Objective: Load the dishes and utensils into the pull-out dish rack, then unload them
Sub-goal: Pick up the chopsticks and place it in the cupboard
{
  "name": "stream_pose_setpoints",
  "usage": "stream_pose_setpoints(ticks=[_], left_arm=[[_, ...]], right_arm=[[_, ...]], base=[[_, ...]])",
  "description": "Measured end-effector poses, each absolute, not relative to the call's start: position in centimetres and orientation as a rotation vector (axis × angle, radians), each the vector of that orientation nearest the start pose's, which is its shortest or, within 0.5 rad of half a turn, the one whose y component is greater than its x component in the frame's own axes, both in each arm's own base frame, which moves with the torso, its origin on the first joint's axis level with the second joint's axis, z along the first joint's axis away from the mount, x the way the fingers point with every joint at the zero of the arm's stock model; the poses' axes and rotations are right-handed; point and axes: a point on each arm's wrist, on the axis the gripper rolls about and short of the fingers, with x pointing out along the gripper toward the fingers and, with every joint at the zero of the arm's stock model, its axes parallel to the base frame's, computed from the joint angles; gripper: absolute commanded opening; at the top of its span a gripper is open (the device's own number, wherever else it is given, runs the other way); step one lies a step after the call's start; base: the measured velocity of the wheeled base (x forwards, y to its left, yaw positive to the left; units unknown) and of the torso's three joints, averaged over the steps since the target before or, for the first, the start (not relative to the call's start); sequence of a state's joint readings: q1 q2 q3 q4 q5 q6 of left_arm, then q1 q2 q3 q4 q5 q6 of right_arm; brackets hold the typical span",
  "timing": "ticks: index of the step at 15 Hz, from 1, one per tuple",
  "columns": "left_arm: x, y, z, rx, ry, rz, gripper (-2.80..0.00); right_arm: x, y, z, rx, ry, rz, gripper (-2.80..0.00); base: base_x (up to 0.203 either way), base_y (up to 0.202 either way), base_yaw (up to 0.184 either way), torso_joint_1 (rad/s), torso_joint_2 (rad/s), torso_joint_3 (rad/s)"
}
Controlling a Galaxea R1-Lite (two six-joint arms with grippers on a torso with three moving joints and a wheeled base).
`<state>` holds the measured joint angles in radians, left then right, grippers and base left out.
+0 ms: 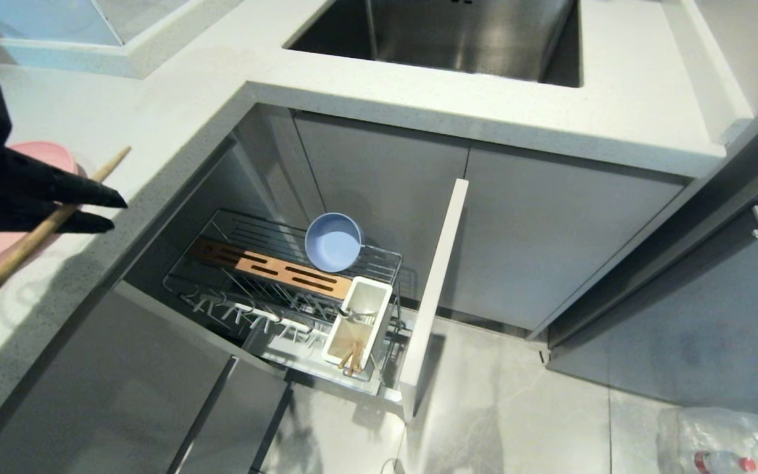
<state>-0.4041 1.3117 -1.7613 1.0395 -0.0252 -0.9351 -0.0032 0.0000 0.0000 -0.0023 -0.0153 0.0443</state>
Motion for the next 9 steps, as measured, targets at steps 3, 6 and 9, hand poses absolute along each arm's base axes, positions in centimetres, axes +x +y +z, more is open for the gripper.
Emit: stream_pose_setpoints(ticks=[3,6,9], left_arm=[[11.5,-6.8,36.1,-0.724,0.920,-0.233,-2.80],[11.7,-7.8,34.7,-0.695,1.086,-0.281,-2.80],[13.4,-9.1,32.6,-0.676,1.284,-0.266,-2.80]], right_arm=[[-2.3,0.0,7.6,0.044,-0.003,-0.019,-2.80],[-2.3,0.0,7.6,0.044,-0.003,-0.019,-2.80],[-2.3,0.0,7.6,0.044,-0.003,-0.019,-2.80]], base=[[0.000,0.000,0.000,0.000,0.00,0.000],[0.000,0.000,0.000,0.000,0.00,0.000],[0.000,0.000,0.000,0.000,0.00,0.000]])
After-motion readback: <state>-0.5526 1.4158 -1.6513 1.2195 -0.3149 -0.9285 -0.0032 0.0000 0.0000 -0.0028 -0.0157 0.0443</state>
